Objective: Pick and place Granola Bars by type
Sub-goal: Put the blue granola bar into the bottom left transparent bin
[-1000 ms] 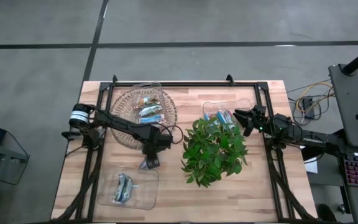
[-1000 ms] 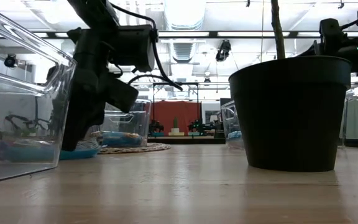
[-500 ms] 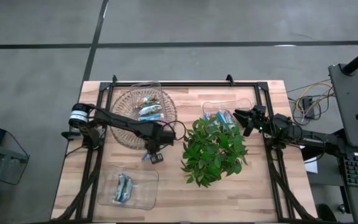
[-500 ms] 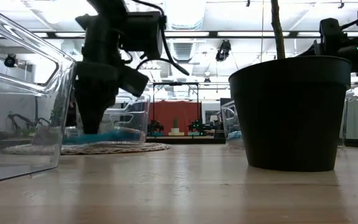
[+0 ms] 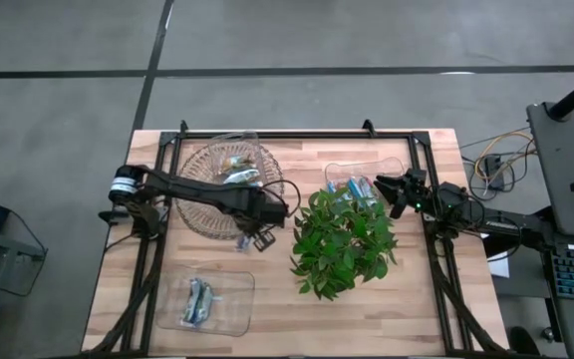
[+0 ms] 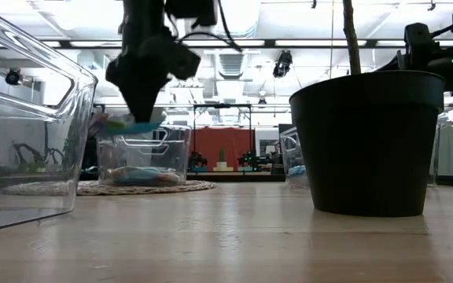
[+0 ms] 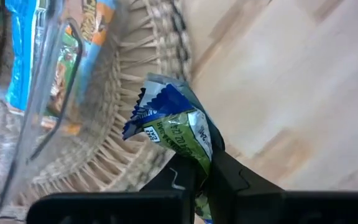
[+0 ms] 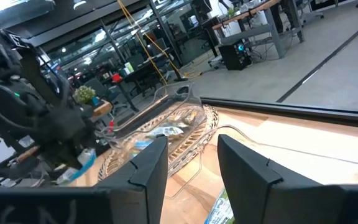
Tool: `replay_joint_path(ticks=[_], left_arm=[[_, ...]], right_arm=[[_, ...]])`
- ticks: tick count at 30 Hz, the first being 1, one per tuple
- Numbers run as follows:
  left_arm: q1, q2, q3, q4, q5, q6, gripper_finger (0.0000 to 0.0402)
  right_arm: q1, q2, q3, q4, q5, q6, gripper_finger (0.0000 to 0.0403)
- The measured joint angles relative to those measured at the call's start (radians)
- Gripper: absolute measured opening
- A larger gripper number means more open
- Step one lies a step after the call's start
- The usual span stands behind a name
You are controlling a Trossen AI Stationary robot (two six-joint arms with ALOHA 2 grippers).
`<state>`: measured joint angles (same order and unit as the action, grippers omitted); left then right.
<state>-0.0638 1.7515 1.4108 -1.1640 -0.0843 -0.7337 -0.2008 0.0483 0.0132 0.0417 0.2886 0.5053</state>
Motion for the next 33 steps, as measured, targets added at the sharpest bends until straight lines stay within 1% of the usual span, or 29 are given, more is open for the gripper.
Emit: replay_joint_path(ticks=[4, 7, 9, 13, 17, 22, 25, 29, 33], left_arm=[[-0.022, 0.0, 0.066, -0.037, -0.014, -0.093, 0.0001], [-0.047, 0.0, 0.113, -0.072, -0.049, -0.172, 0.0001], [-0.068, 0.0, 0.137, -0.117, -0.078, -0.251, 0.0], [-0.123, -0.001, 0.174, -0.212, -0.127, -0.38, 0.0], [-0.196, -0.011, 0.181, -0.268, -0.153, -0.5, 0.0], [-0.295, -0.032, 0.181, -0.286, -0.154, -0.698, 0.0], [-0.359, -0.035, 0.183, -0.285, -0.135, -0.798, 0.0], [-0.438, -0.035, 0.188, -0.265, -0.09, -0.879, 0.0], [-0.503, -0.036, 0.188, -0.175, -0.05, -0.918, 0.0]], right_arm=[[0.0, 0.0, 0.0, 0.0, 0.0, 0.0, 0.013], [0.0, 0.0, 0.0, 0.0, 0.0, 0.0, 0.0126], [0.0, 0.0, 0.0, 0.0, 0.0, 0.0, 0.0123], [0.0, 0.0, 0.0, 0.0, 0.0, 0.0, 0.012], [0.0, 0.0, 0.0, 0.0, 0.0, 0.0, 0.0124], [0.0, 0.0, 0.0, 0.0, 0.0, 0.0, 0.0131], [0.0, 0.0, 0.0, 0.0, 0.0, 0.0, 0.0134], [0.0, 0.0, 0.0, 0.0, 0.0, 0.0, 0.0134], [0.0, 0.0, 0.0, 0.0, 0.0, 0.0, 0.0128]])
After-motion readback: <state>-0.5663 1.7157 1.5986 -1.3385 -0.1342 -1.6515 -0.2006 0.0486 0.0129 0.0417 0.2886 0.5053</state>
